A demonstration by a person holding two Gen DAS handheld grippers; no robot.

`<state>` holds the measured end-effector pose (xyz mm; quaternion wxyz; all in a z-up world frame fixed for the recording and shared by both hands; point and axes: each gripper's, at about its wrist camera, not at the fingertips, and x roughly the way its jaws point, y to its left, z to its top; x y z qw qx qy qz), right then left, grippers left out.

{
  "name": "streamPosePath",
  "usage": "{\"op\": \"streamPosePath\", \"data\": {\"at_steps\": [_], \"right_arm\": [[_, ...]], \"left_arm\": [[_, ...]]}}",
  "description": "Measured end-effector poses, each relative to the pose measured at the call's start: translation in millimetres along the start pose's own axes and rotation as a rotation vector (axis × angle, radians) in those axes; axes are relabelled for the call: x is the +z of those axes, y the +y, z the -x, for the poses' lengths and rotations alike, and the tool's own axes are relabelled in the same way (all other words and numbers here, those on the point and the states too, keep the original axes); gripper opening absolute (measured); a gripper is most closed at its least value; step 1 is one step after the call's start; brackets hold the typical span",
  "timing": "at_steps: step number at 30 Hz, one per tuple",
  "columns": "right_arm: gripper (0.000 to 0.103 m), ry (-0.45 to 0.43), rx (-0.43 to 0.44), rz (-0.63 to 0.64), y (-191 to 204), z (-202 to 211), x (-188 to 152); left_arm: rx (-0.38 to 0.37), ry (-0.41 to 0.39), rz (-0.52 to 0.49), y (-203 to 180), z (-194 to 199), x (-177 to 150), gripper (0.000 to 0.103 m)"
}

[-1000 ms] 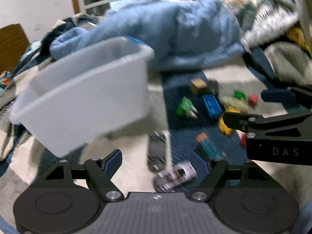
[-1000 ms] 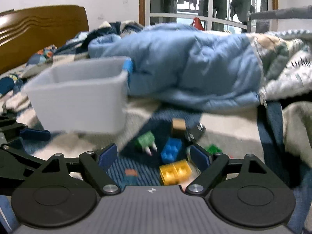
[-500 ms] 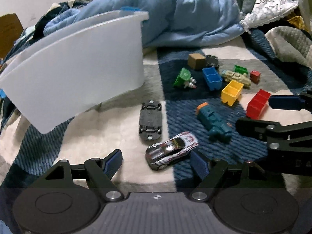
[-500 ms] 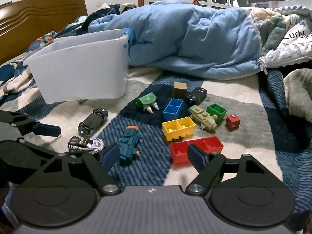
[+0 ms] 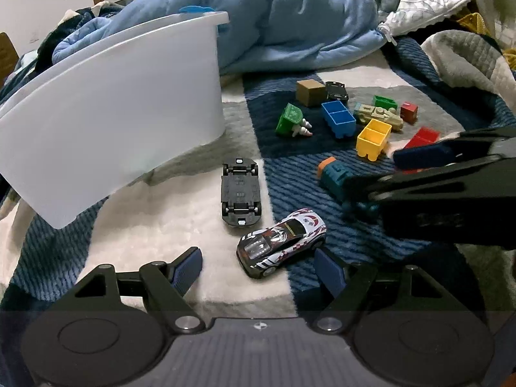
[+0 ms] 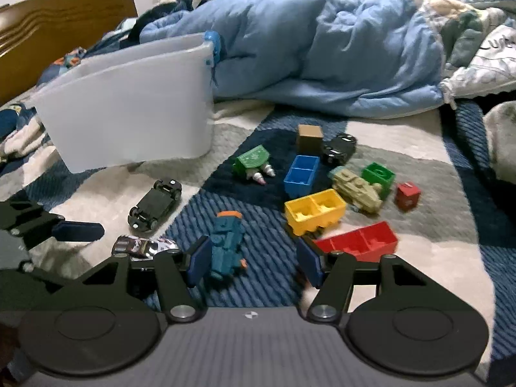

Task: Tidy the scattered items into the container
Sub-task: 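Move both tools back over the scattered toys, then grasp the white toy car with the left tool while the right tool grasps the teal toy gun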

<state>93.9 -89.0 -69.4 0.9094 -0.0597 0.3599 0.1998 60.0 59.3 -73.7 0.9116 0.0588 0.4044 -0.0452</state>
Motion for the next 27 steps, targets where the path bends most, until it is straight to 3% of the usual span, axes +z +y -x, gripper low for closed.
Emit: {"op": "streamPosePath", "data": {"at_steps": [4, 9, 19, 21, 22, 23, 27], "right_arm": [[0.028, 0.055, 0.067, 0.015, 8, -14, 0], [0.027, 0.039, 0.015, 0.092, 15, -3, -4], [0.027, 0.069, 0.018, 0.047, -9, 14, -8], [0.027, 0.072, 0.017, 0.042, -12, 15, -10], [0.027, 0.071, 0.019, 0.04, -12, 15, -10], [0.027, 0.072, 0.021, 0.036, -13, 14, -11], [0.027, 0.068, 0.019, 0.038, -13, 15, -12]], "left_arm": [[-0.043, 0.0, 0.01, 8, -1, 0, 0.08], [-0.094, 0.003, 0.015, 11, -4, 2, 0.075], [-0.16, 0.014, -0.025, 2, -6, 6, 0.075], [-0.238, 0.012, -0.009, 2, 2, 4, 0.062], [-0.318, 0.026, 0.013, 2, 4, 4, 0.06], [-0.348, 0.028, 0.022, 0, 6, 3, 0.06], [-0.274, 0.004, -0.029, -9, 7, 3, 0.06]]}}
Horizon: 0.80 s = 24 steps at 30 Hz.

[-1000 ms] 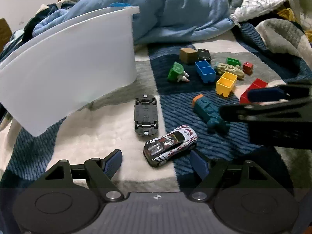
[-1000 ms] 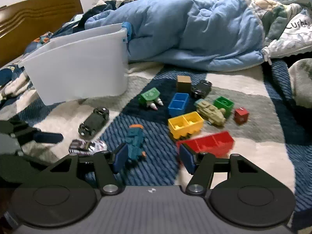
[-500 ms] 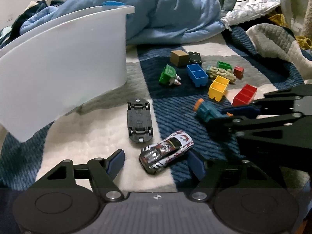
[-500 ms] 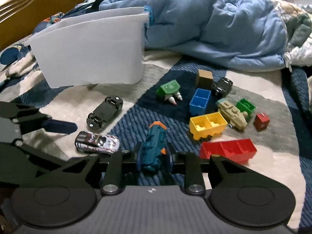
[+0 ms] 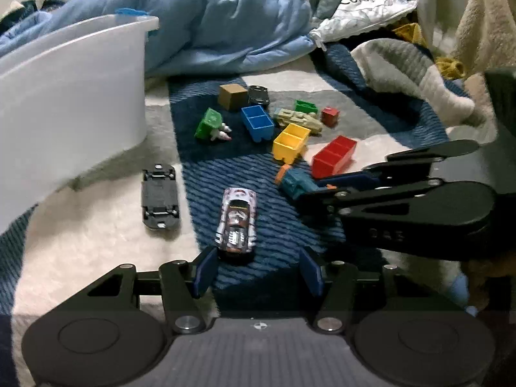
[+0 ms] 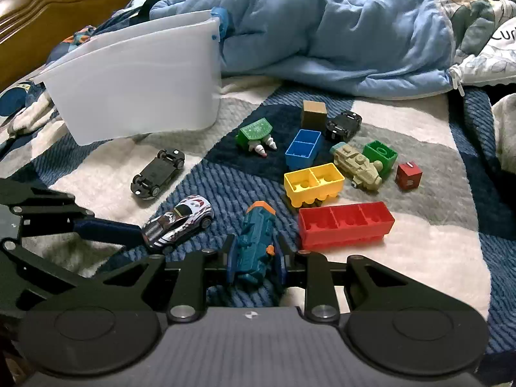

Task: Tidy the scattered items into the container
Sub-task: 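Grasp the white toy car with the left tool while the right tool grasps the teal toy gun, then carry the toy car and toy gun into the white bin and open both tools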

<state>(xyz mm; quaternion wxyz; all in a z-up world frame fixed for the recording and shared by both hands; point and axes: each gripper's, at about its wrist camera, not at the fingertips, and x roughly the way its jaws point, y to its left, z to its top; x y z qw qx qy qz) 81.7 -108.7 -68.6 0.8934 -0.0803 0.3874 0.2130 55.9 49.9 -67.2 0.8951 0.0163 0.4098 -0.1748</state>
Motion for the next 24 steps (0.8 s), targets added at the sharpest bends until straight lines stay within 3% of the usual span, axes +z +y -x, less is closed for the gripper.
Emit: {"op": "streamPosePath", "data": {"at_steps": [3, 6, 10, 13, 15, 17, 18, 24], "right_arm": [[0.027, -0.002, 0.005, -0.008, -2, 0, -1], [0.029, -0.001, 0.012, -0.025, -4, -2, 0], [0.031, 0.02, 0.023, -0.065, -13, -10, 1], [0.033, 0.039, 0.051, -0.059, -19, -15, -1], [0.029, 0.037, 0.049, -0.021, -17, -13, -2], [0.025, 0.031, 0.027, 0.012, -12, -9, -2], [0.025, 0.025, 0.02, 0.019, -10, -7, -2], [0.025, -0.005, 0.0, 0.034, -5, 6, 0]], "left_arm": [[0.091, -0.027, 0.014, 1, -1, 7, 0.065], [0.121, -0.046, 0.02, 3, -5, 16, 0.068], [0.045, 0.016, 0.06, 14, -23, 18, 0.062], [0.042, 0.006, 0.019, 11, -25, 14, 0.062], [0.057, 0.009, -0.025, 5, -24, 12, 0.056], [0.061, 0.008, -0.043, 0, -22, 13, 0.036], [0.066, 0.007, -0.043, -1, -20, 14, 0.034], [0.092, -0.004, -0.027, -1, -11, 14, 0.033]]}}
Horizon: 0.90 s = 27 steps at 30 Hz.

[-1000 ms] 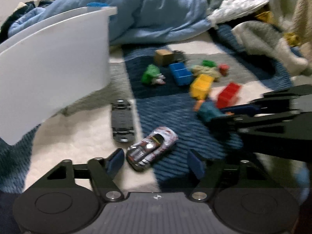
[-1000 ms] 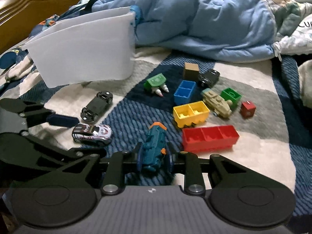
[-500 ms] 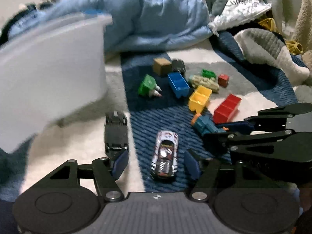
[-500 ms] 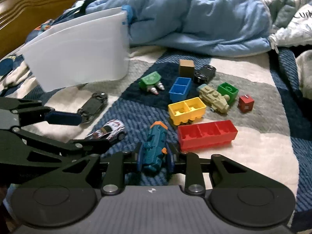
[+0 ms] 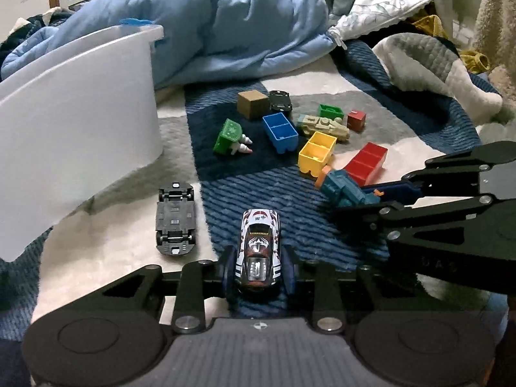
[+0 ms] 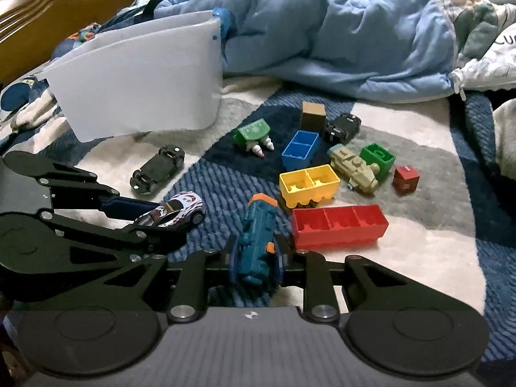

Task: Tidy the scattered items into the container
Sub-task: 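Carry the toy car and toy gun into the white bin and open both tools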

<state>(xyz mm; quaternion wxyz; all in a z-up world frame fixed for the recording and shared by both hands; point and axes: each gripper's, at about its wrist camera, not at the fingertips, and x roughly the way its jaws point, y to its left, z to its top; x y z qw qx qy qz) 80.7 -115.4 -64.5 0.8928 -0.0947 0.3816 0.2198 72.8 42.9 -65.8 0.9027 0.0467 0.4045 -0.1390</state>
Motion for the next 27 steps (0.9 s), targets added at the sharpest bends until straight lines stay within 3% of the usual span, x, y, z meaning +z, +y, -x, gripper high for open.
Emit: {"op": "streamPosePath", "data": {"at_steps": [10, 20, 27], "right_arm": [[0.025, -0.028, -0.016, 0.025, 11, 15, 13], [0.025, -0.07, 0.007, 0.069, 34, 24, 39], [0.025, -0.134, 0.029, 0.106, 54, 27, 69]], "left_arm": [[0.04, -0.062, 0.037, 3, 38, 15, 0.034], [0.061, -0.135, 0.125, 32, 76, 35, 0.034], [0.132, -0.199, 0.15, 64, 102, 52, 0.034]]}}
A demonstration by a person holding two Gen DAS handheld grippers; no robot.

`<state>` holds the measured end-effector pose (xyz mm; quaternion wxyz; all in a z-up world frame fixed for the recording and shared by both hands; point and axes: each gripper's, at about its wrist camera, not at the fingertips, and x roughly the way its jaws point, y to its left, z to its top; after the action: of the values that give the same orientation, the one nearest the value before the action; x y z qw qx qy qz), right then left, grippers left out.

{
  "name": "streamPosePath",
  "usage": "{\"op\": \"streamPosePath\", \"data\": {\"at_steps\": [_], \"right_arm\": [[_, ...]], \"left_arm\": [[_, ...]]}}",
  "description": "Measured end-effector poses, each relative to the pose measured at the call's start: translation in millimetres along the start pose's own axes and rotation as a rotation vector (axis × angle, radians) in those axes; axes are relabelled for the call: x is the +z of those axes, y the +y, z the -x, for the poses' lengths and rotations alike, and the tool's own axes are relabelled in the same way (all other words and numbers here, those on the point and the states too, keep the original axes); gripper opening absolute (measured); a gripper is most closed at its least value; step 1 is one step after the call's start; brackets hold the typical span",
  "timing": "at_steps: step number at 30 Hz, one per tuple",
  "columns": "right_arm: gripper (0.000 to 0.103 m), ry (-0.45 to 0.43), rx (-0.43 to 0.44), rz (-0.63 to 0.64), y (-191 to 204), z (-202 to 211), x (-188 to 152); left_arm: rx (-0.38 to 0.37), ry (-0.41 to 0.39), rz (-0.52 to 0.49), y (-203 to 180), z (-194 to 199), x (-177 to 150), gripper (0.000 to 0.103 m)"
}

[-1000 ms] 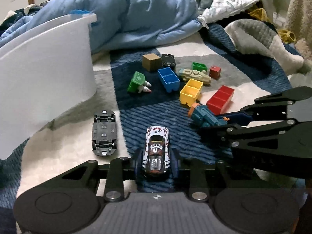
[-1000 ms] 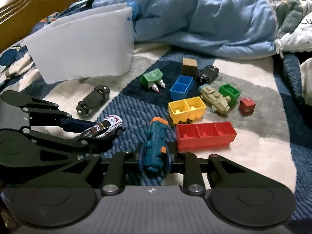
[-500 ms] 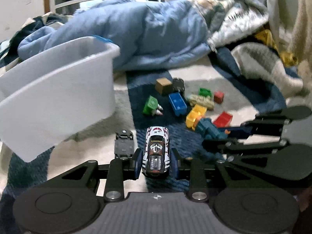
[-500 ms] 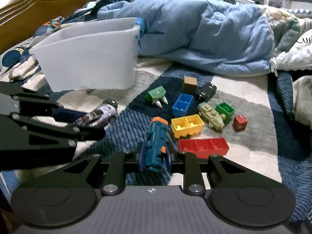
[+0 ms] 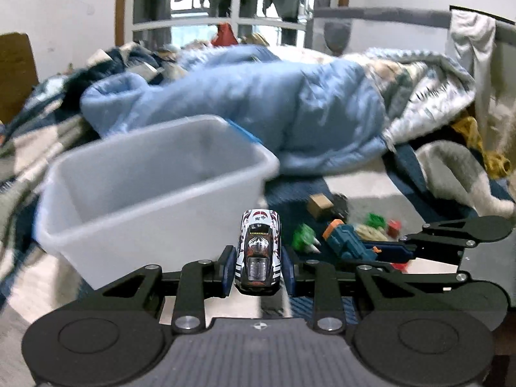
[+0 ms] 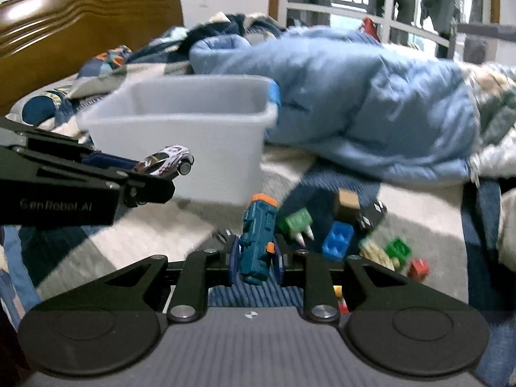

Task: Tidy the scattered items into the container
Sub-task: 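Carry the toy car and toy gun into the white bin and open both tools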

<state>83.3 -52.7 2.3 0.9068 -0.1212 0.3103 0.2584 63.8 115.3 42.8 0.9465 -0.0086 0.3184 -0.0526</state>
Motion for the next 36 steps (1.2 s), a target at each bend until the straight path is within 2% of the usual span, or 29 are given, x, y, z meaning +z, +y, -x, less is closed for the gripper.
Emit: {"op": "streamPosePath", "data": {"at_steps": [9, 18, 26, 31, 36], "right_arm": [[0.025, -0.109, 0.026, 0.049, 20, -14, 58], [0.025, -0.139, 0.055, 0.081, 37, -42, 95], [0.025, -0.105, 0.096, -0.04, 32, -86, 115], [0.025, -0.04, 0.068, -0.052, 29, -117, 115], [0.026, 0.008, 0.064, -0.045, 30, -128, 105]], "left_arm": [[0.082, -0.047, 0.047, 48, 2, 35, 0.034], [0.158, -0.02, 0.067, 89, -37, 56, 0.034], [0.178, 0.019, 0.098, 110, -66, 51, 0.034], [0.173, 0.044, 0.121, 117, -77, 45, 0.034], [0.166, 0.067, 0.122, 119, -84, 42, 0.034]]}}
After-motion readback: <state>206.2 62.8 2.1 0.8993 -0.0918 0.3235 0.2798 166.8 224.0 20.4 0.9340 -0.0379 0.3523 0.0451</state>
